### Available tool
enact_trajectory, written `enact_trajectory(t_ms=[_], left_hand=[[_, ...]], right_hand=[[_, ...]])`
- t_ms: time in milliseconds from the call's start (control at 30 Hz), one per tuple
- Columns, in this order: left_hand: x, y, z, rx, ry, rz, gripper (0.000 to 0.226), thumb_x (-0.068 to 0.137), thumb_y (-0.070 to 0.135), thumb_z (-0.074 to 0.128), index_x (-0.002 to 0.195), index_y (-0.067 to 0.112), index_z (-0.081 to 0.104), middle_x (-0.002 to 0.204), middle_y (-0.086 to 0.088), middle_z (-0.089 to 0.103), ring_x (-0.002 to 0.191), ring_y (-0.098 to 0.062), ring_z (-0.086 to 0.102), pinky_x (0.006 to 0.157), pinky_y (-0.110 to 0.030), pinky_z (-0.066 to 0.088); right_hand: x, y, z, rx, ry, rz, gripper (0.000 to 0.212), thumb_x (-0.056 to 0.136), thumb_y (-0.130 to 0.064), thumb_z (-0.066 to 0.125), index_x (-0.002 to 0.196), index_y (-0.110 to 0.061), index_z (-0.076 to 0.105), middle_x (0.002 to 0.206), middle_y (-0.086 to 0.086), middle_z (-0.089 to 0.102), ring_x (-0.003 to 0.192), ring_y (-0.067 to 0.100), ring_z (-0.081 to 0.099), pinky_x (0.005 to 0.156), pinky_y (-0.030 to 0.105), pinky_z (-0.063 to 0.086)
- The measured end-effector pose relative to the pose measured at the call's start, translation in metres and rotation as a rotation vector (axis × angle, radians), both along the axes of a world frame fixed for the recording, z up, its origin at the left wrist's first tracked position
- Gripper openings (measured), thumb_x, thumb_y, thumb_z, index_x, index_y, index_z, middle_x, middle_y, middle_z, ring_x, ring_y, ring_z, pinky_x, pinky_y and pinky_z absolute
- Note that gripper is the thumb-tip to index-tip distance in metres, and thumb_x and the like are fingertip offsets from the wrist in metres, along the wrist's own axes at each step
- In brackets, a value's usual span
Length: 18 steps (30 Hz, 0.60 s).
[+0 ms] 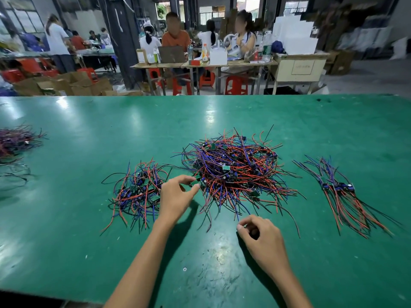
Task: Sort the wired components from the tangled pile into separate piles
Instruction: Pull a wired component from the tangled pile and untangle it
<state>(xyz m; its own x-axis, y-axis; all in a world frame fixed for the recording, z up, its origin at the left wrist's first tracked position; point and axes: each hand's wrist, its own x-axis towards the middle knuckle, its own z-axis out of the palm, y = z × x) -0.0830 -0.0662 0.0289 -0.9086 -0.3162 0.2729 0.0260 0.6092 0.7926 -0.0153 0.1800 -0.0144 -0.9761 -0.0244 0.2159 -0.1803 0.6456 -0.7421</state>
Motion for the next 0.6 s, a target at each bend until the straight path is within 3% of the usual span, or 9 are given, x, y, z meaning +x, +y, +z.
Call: enact_trajectory(t_ms=[67,200,367,467,600], left_hand=[[0.021,0.010,0.005,0.192,0.035,-0.040,0.016,0.080,0.029,0.084,0.095,0.029,0.080,0.087,0.014,0.076,0.069,0.004,0.064,0.069,-0.020,0.052],[0.046,0.031,0.017,0.633,0.035,-0.207,0.028,0.083,0.015,0.081,0.109,0.024,0.078,0.100,0.002,0.078,0.090,-0.007,0.072,0.080,-0.017,0.054],[0.052,0.039,0.036,1.258,0.082,-0.333,0.036,0.071,0.002,0.077,0.106,0.008,0.071,0.105,-0.015,0.076,0.099,-0.021,0.074,0.083,-0.020,0.057],[0.051,0.034,0.041,1.326,0.120,-0.324,0.039,0.072,-0.001,0.075,0.110,0.006,0.065,0.106,-0.018,0.075,0.098,-0.020,0.074,0.080,-0.019,0.057],[0.049,0.023,0.039,1.129,0.229,-0.265,0.032,0.074,0.002,0.079,0.103,0.008,0.069,0.103,-0.014,0.076,0.101,-0.024,0.074,0.085,-0.022,0.057]], right_hand=[[0.000,0.000,0.000,-0.010,0.001,-0.008,0.013,0.088,-0.033,0.074,0.078,-0.037,0.067,0.068,-0.018,0.061,0.077,-0.001,0.056,0.065,0.021,0.043],[0.000,0.000,-0.001,-0.065,-0.013,-0.019,0.010,0.087,-0.035,0.074,0.083,-0.042,0.068,0.066,-0.018,0.060,0.077,-0.002,0.056,0.064,0.021,0.041],[0.001,0.002,-0.002,-0.075,-0.028,-0.025,0.011,0.090,-0.037,0.072,0.082,-0.043,0.068,0.072,-0.015,0.061,0.076,-0.006,0.057,0.065,0.018,0.040],[0.001,0.003,-0.002,-0.073,-0.029,-0.031,0.010,0.090,-0.036,0.073,0.083,-0.042,0.069,0.073,-0.014,0.061,0.073,-0.006,0.057,0.065,0.016,0.040],[0.000,0.003,-0.001,-0.072,-0.035,-0.024,0.012,0.090,-0.033,0.073,0.082,-0.042,0.069,0.074,-0.013,0.063,0.074,-0.004,0.058,0.067,0.018,0.042]])
